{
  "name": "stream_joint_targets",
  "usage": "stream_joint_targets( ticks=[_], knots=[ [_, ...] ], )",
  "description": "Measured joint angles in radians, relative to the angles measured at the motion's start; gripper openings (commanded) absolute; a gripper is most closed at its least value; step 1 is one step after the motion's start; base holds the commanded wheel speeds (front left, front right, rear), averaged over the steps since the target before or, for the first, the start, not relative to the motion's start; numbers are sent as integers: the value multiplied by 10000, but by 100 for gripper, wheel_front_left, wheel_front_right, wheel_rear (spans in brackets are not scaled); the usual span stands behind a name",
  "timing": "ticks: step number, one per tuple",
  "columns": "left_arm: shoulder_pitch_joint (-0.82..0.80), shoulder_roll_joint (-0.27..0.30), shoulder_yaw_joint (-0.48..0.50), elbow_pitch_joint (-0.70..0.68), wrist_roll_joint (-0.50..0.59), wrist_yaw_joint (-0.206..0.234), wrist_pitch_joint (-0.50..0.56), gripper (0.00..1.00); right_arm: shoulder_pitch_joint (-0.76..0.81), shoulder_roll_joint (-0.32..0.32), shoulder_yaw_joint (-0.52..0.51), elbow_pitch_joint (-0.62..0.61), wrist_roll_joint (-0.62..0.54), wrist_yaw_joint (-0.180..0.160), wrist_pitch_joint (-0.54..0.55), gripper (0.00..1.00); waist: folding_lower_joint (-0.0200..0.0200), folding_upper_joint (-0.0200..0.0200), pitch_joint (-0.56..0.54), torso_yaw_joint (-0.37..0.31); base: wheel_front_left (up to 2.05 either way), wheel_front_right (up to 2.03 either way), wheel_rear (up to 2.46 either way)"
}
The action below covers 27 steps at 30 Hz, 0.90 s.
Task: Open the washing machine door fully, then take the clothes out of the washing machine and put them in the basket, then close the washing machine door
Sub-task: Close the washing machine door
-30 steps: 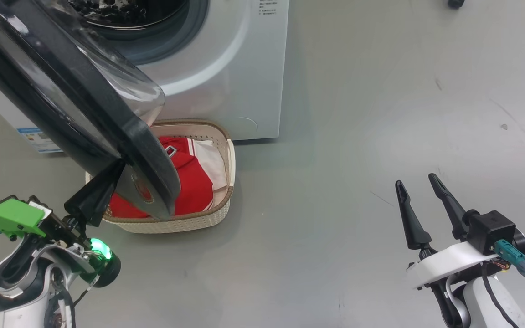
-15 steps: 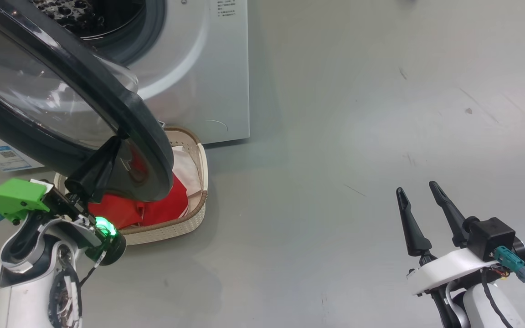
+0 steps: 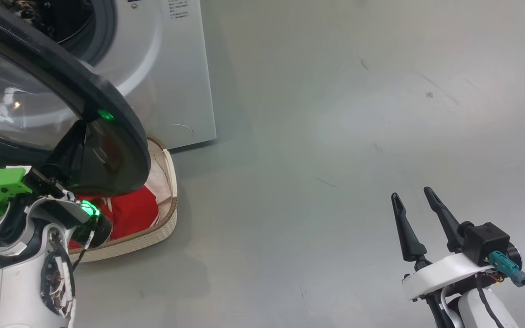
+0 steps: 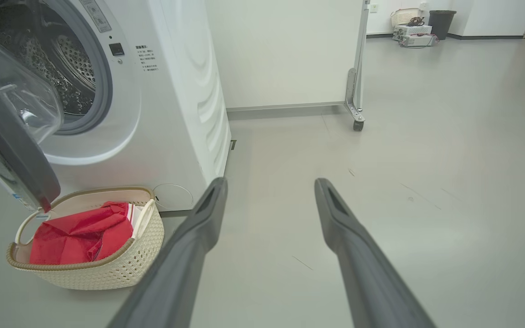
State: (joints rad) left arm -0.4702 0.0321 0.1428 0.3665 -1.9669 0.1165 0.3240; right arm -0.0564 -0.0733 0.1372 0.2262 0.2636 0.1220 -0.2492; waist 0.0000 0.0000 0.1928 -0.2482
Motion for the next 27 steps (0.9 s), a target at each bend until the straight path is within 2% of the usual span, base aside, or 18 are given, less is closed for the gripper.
stream_joint_targets(
  ticks=[18, 27],
  knots=[
    [-917, -17, -15, 1212, 151, -560, -1781, 0, 58, 119, 12, 4, 82, 0, 0, 100, 0, 0, 101, -1266, 0, 0, 0],
    [-1050, -69, -504, 1850, 52, -823, -1856, 0, 252, 134, -397, -138, 92, 0, 0, 100, 0, 0, 73, -1209, 0, 0, 0]
  ],
)
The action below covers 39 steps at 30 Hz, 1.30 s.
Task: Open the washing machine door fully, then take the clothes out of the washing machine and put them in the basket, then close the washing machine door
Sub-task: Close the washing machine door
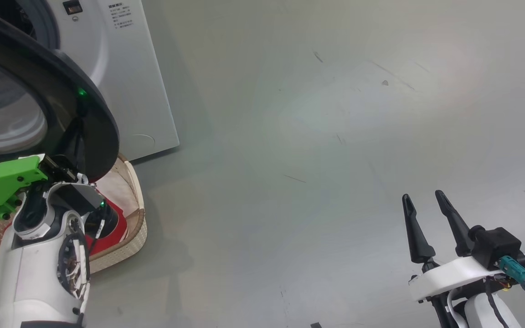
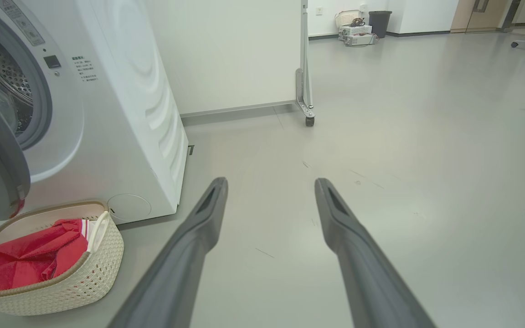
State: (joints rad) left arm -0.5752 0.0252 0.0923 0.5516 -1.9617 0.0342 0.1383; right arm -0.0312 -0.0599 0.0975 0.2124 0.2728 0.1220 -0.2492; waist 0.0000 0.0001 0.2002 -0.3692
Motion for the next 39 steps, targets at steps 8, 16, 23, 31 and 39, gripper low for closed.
stream_joint_targets(
  ticks=[8, 16, 23, 31, 39],
  knots=[
    [23, -12, -583, 263, -27, -326, 165, 0, 1, 4, -184, -240, -2, 0, 0, 100, 0, 0, -84, 500, 0, 0, 0],
    [702, -10, -1289, 483, 128, -940, 468, 0, 18, -115, -226, -391, -23, 0, 0, 100, 0, 0, -296, 1243, 0, 0, 0],
    [1383, 25, -2213, 393, 1373, -1319, 642, 0, 253, -222, -267, -502, -33, 0, 0, 100, 0, 0, -593, 2002, 0, 0, 0],
    [2183, 652, -2963, -69, 3026, -1540, 326, 0, 464, -326, -245, -709, -38, 0, 0, 100, 0, -1, -997, 2928, 0, 0, 0],
    [2752, 1269, -3597, -880, 5122, -1542, -970, 0, 666, -322, -148, -828, -113, 0, 0, 100, 0, 0, -1357, 3772, 0, 0, 0]
  ],
)
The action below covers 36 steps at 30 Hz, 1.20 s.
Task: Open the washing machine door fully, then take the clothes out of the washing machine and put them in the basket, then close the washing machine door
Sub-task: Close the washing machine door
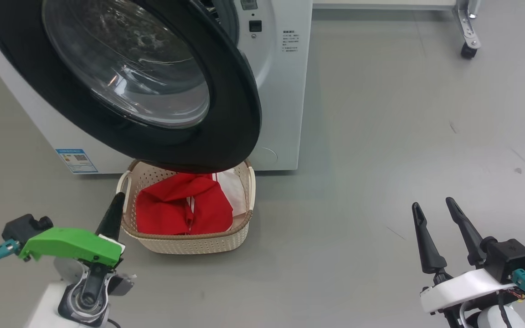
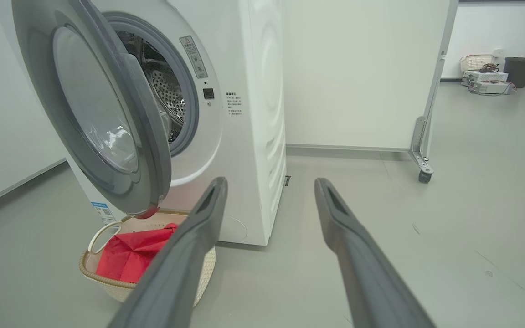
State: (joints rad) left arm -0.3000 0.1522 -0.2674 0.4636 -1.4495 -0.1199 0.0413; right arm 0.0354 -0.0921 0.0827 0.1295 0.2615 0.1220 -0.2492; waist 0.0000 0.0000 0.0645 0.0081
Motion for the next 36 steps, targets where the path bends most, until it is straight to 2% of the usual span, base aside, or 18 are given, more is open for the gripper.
stream_joint_targets(
  ticks=[4, 7, 12, 15, 19, 23, 25, 36],
  knots=[
    [137, 481, -245, -869, 1411, -2, -1181, 0, 89, -2, 61, -42, -13, 0, 0, 100, 0, 0, -147, 327, 0, 0, 0],
    [302, 1074, -575, -1252, 2696, -2, -2054, 0, 123, 4, 50, -52, -13, 0, 0, 100, 0, 0, -231, 522, 0, 0, 0],
    [879, 1492, -968, -1411, 4243, -8, -3319, 0, 135, 12, 222, -52, -13, 0, 0, 100, 0, 0, -291, 738, 0, 0, 0],
    [1330, 1868, -926, -1197, 5417, -8, -3189, 0, 135, 21, 247, -54, -13, 0, 0, 100, 0, 0, -288, 783, 0, 0, 0],
    [1607, 1772, -819, -1223, 6101, 13, -3060, 0, 136, 19, 240, -54, -13, 2, 0, 100, 0, 0, -263, 819, 0, 0, 0],
    [1692, 1484, 221, -1818, 6824, 209, -2982, 0, 137, 21, 226, -56, -13, 2, 0, 100, 0, 0, -244, 860, 0, 0, 0],
    [1741, 1335, 472, -2013, 7143, 293, -2982, 100, 138, 19, 224, -54, -13, 2, 0, 100, 0, 0, -242, 875, 0, 0, 0],
    [2505, 616, 846, -2558, 8130, 343, -2982, 100, 138, 29, 278, -31, -13, 0, 0, 100, 0, 0, -265, 844, 0, 0, 0]
  ],
)
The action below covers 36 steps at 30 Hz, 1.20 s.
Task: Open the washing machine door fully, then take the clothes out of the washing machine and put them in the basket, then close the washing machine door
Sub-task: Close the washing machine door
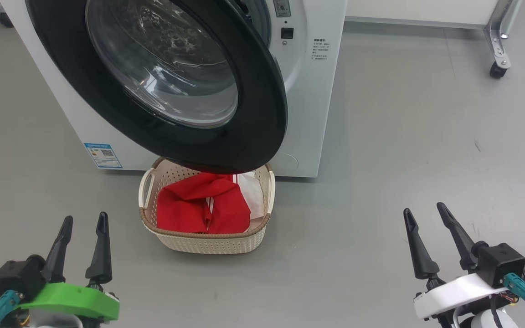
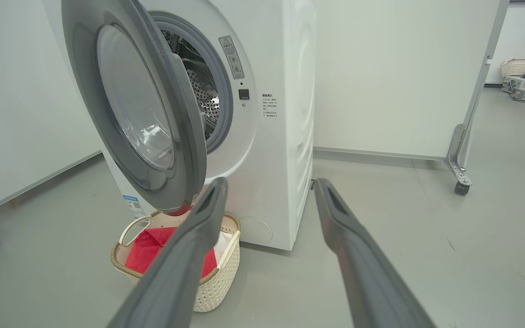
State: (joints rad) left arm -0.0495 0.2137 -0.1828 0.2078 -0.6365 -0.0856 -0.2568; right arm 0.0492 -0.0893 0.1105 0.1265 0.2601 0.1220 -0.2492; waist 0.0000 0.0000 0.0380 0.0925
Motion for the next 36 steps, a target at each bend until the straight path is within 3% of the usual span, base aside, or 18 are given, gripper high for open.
stream_joint_targets(
  ticks=[6, 20, 36],
  knots=[
    [313, -171, 201, -261, 688, -2, 0, 100, 0, 10, 75, 19, 0, 2, 0, 100, 0, 0, -13, -75, 0, 0, 0],
    [863, -754, 612, -518, 1319, -136, 0, 100, 0, -6, 153, 46, 0, 0, 0, 100, 0, 0, -14, -177, 0, 0, 0],
    [962, -1051, 886, -723, 1973, -267, 0, 100, -3, -29, 196, 33, 0, 2, 0, 100, 0, 0, 151, -159, 0, 0, 0]
  ],
)
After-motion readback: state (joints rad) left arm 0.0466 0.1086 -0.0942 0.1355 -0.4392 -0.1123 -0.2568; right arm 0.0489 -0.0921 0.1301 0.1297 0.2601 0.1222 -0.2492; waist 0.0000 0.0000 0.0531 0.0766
